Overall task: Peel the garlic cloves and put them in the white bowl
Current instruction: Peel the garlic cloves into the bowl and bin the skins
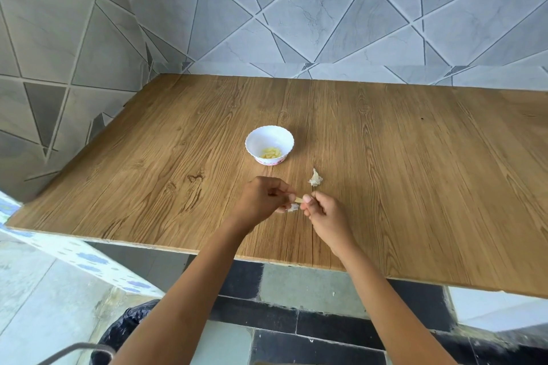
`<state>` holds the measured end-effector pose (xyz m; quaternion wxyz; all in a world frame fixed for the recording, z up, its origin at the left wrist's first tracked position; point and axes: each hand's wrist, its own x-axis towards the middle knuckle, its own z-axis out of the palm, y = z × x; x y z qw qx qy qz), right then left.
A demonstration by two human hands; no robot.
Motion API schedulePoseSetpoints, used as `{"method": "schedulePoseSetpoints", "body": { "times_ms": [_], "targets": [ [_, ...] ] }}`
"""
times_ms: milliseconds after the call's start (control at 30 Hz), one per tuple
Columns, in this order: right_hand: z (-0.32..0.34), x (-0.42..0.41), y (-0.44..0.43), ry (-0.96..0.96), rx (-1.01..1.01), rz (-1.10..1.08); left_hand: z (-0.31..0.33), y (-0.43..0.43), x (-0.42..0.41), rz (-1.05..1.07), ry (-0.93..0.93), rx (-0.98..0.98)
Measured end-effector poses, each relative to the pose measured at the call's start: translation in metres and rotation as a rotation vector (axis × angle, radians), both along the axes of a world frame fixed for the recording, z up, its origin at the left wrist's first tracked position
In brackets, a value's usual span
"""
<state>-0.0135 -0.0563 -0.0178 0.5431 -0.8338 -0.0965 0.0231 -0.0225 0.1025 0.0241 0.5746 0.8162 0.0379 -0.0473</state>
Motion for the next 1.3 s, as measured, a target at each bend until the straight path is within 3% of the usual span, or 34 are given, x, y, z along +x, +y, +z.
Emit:
{"method": "schedulePoseSetpoints", "body": {
  "times_ms": [133,267,367,533,767,900,1100,1300],
  "targets": [
    [0.000,-0.002,0.005,-0.027,0.040,-0.017,0.000,-0.001,-0.003,0.017,0.083,-0.176],
    [-0.004,-0.003,0.008,0.129,0.178,-0.029,-0.003,-0.004,-0.007,0.066,0.093,-0.255],
    [-0.006,-0.003,0.010,0.187,0.216,-0.059,-0.005,-0.006,-0.007,0.102,0.074,-0.202],
    [-0.011,-0.004,0.014,0.015,0.132,-0.167,-0.010,-0.011,-0.005,0.174,-0.037,0.023],
    [-0.008,-0.001,0.004,0.018,0.217,-0.091,-0.008,-0.005,-0.004,0.209,-0.057,0.022],
    [-0.009,0.003,0.002,-0.031,0.115,-0.073,-0.004,-0.005,-0.004,0.154,-0.074,0.053],
    [-0.005,0.003,-0.001,-0.263,-0.133,-0.016,-0.002,-0.007,-0.005,0.103,-0.069,0.073],
    [-0.004,0.003,-0.001,-0.220,-0.068,-0.007,-0.007,-0.004,-0.004,0.185,-0.053,0.027]
  ]
}}
